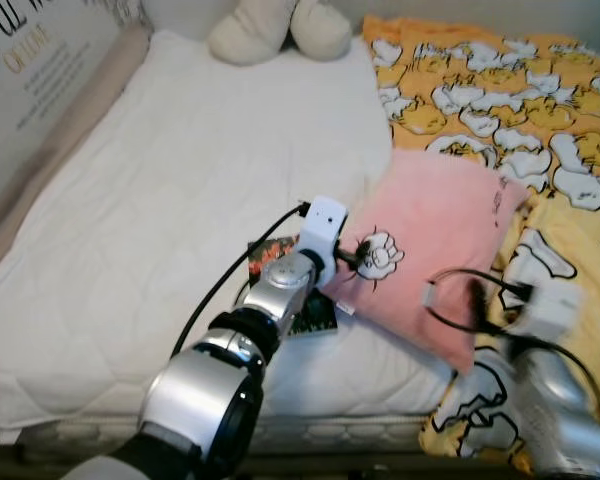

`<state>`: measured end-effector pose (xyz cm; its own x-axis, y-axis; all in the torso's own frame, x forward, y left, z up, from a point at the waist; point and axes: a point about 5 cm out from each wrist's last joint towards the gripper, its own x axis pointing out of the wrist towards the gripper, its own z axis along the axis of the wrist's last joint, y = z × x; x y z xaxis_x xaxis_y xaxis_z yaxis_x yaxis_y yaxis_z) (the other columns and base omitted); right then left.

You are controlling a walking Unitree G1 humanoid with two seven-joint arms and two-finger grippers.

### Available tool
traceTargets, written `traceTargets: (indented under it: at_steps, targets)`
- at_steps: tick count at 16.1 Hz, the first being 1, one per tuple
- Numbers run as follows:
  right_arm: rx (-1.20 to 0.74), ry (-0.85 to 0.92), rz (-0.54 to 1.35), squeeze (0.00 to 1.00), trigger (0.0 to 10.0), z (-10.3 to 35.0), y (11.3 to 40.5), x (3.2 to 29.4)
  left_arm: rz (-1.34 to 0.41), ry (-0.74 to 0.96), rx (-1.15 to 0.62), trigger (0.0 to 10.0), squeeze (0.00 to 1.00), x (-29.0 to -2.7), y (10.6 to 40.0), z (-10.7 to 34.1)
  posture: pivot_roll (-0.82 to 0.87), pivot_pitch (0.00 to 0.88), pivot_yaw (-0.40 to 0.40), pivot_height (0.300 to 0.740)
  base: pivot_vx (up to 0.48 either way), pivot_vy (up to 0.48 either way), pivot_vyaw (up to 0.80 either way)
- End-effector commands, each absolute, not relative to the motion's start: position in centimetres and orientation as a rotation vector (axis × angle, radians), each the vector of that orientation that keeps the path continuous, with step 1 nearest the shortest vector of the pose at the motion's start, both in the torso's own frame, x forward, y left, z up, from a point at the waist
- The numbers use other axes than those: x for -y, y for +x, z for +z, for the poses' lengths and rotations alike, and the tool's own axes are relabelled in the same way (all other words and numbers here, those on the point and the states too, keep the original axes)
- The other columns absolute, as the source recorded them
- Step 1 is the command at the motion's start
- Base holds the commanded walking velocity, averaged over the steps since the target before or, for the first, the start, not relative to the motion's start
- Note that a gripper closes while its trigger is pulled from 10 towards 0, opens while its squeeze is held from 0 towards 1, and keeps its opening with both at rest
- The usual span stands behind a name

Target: Clean up the room

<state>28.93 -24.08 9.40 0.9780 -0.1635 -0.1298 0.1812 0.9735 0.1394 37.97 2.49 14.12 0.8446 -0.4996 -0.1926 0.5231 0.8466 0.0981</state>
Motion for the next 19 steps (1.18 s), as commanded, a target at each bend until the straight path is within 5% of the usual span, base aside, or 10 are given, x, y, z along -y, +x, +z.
traceTargets:
  at_steps: [1,7,15,19]
  targets:
    - [-0.118,0.168,-0.135,0.00,10.0,9.0,29.4,23.3,-0.511,0.160,-0.162,10.0,0.00,-3.1,38.1,14.0,-0.16,0.237,0.023,0.732,0.000,0.000,0.00]
    - [-0.140,0.212,-0.114,0.00,10.0,7.6,30.1,21.6,-0.672,-0.117,-0.135,10.0,0.00,-1.0,37.8,15.6,-0.14,0.257,0.012,0.732,0.000,0.000,0.00]
    - [-0.185,0.145,-0.086,0.00,10.0,6.4,29.2,21.8,-0.867,0.103,-0.212,10.0,0.00,3.0,34.5,12.1,-0.19,0.269,0.016,0.732,0.000,0.000,0.00]
    - [-0.162,0.172,0.008,0.00,10.0,7.5,29.1,20.9,-0.884,0.004,-0.295,10.0,0.00,3.6,33.4,10.7,-0.22,0.287,0.006,0.732,0.000,0.000,0.00]
